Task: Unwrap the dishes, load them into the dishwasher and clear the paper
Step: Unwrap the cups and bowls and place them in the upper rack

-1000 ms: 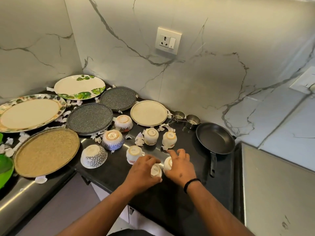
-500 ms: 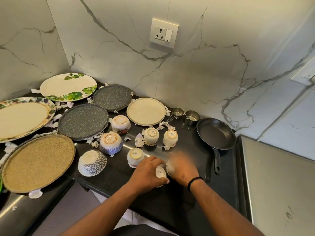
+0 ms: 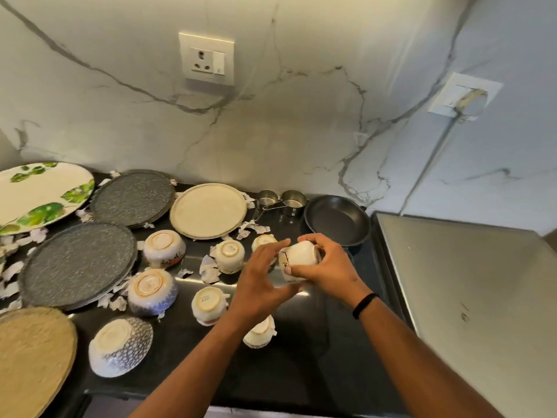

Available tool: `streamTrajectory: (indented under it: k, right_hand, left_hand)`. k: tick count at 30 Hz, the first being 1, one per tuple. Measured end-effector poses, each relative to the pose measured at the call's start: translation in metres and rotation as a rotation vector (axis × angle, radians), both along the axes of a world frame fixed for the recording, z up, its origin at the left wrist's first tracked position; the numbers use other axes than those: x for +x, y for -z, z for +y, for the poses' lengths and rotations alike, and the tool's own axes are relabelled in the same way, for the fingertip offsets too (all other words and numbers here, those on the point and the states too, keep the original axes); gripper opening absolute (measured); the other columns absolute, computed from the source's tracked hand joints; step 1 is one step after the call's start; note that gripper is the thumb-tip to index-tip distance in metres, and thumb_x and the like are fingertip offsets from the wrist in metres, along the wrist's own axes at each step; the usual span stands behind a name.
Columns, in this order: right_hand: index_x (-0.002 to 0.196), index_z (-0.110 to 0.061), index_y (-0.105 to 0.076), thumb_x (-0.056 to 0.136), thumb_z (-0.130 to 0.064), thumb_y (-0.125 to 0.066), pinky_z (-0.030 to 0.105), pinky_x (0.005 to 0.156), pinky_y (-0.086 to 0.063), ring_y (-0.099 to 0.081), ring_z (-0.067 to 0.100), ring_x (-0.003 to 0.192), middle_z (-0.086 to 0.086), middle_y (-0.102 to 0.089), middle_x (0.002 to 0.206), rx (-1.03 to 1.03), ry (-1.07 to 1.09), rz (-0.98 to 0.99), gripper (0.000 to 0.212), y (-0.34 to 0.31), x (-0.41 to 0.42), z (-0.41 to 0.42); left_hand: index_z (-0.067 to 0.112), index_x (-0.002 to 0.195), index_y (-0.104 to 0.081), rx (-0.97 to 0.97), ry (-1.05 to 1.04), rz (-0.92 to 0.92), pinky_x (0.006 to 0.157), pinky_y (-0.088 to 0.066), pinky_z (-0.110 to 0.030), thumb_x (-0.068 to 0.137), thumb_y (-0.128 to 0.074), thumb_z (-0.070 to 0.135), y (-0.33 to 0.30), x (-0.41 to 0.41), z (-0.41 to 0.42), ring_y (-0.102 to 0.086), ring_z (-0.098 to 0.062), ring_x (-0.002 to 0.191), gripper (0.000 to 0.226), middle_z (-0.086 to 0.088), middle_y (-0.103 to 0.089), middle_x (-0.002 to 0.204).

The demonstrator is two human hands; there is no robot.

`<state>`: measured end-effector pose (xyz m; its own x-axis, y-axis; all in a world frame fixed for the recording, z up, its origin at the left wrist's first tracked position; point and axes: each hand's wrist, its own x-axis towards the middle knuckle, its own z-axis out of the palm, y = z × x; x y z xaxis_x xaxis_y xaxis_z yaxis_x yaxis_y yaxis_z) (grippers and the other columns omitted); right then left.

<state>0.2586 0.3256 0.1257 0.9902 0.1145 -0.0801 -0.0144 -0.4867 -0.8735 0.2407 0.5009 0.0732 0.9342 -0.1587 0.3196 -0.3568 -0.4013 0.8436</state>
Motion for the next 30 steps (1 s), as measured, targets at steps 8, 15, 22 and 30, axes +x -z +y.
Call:
streamTrajectory:
  k: [8, 15, 22, 30]
  right_hand:
    - [0.123, -0.020, -0.062, 0.075, -0.027, -0.087, 0.037, 0.077, -0.063, -0.070, 0.020, 0.103, 0.003, -0.069, 0.115, 0.266, 0.303, 0.033, 0.054, -0.017, -0.054, -0.075]
    - [0.120, -0.023, -0.063, 0.071, -0.053, -0.074, 0.036, 0.081, -0.063, -0.071, 0.021, 0.101, 0.001, -0.070, 0.113, 0.244, 0.503, 0.037, 0.059, -0.026, -0.117, -0.161]
    - [0.125, -0.003, -0.063, 0.072, -0.047, -0.076, 0.049, 0.086, -0.060, -0.070, 0.037, 0.103, 0.021, -0.069, 0.117, 0.669, 0.651, 0.045, 0.070, -0.035, -0.196, -0.249]
    - [0.112, 0.013, -0.065, 0.077, -0.037, -0.078, 0.045, 0.090, -0.059, -0.068, 0.036, 0.093, 0.032, -0.066, 0.106, 0.801, 0.833, -0.023, 0.062, -0.016, -0.276, -0.326]
  left_hand:
    - [0.020, 0.131, -0.060, -0.242, 0.244, -0.029, 0.089, -0.054, -0.024, 0.065, -0.094, 0.026, -0.024, -0.008, -0.087, -0.063, -0.014, 0.115, 0.075, 0.010, -0.064, 0.122]
    - [0.027, 0.118, -0.068, -0.294, 0.470, 0.254, 0.083, -0.061, -0.046, 0.054, -0.099, 0.020, -0.043, -0.029, -0.182, -0.071, -0.018, 0.097, 0.071, 0.003, -0.073, 0.106]
    - [0.019, 0.120, -0.066, -0.463, 0.607, 0.547, 0.075, -0.059, -0.033, 0.048, -0.093, 0.030, -0.061, -0.077, -0.283, -0.071, -0.026, 0.102, 0.078, -0.008, -0.075, 0.110]
    - [0.000, 0.112, -0.073, -0.532, 0.643, 0.838, 0.083, -0.057, -0.041, 0.070, -0.087, 0.034, -0.056, -0.136, -0.392, -0.069, -0.034, 0.105, 0.055, -0.019, -0.072, 0.116]
